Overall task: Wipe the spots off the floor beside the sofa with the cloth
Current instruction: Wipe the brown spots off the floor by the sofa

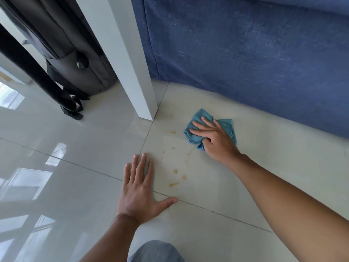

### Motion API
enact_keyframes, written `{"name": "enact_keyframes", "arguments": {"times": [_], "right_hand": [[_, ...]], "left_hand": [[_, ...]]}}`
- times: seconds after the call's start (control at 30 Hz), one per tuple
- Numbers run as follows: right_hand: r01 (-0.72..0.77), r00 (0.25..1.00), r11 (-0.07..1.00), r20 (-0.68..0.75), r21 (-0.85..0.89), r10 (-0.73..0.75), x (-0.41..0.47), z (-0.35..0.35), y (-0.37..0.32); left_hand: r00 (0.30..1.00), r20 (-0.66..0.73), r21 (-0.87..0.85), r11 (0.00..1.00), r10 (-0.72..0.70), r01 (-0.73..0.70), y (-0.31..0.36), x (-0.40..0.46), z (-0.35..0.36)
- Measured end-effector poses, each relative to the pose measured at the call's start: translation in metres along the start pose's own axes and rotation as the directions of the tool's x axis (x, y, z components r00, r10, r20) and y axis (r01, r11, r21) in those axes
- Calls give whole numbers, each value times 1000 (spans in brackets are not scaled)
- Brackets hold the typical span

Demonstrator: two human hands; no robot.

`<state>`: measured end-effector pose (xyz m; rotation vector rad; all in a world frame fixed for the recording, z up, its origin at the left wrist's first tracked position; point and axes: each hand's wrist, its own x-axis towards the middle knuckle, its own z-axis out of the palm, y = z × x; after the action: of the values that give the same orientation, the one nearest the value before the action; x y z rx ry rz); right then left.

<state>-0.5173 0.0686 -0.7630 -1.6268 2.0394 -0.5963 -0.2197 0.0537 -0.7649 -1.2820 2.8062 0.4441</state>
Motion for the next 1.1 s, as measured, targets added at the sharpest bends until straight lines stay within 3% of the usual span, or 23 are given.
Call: {"name": "enact_keyframes", "arguments": {"times": [0.2, 0.33, 0.4, 0.5, 0.6, 0.73, 0.87, 0.97, 1.1], "right_hand": [[-78, 997, 990, 11, -118, 80, 35, -5, -11], [-10, 999, 1000, 36, 19, 9, 13, 2, -10], [-76, 996, 996, -50, 50, 79, 1, -7, 6], [-276, 933, 961, -237, 13, 271, -10, -15, 28], [-361, 883, 932, -311, 31, 352, -28, -4, 18], [-205, 952, 979, -228, 26, 205, -45, 4, 17], [-324, 913, 944, -284, -69, 293, -22, -17, 36], [-340, 935, 931, -153, -130, 320, 10, -17, 22], [-230, 972, 963, 18, -140, 234, 38, -19, 9]], "left_hand": [[1000, -12, -8, 1000, 3, -4, -1, 1, 1], [1000, -26, -12, 1000, 0, -1, -2, 0, 2], [1000, -25, -8, 1000, -4, 4, -2, 0, 3], [1000, -24, 1, 1000, 0, 0, -1, 1, 3], [1000, -19, 8, 1000, 2, -2, -2, 1, 3], [1000, -15, 17, 1000, -1, 1, 0, 0, 4], [1000, -18, 10, 1000, -1, 1, 0, 4, 3], [1000, -4, 5, 1000, -4, 4, 1, 1, 3], [1000, -4, 0, 1000, -5, 5, 1, 1, 3]]}}
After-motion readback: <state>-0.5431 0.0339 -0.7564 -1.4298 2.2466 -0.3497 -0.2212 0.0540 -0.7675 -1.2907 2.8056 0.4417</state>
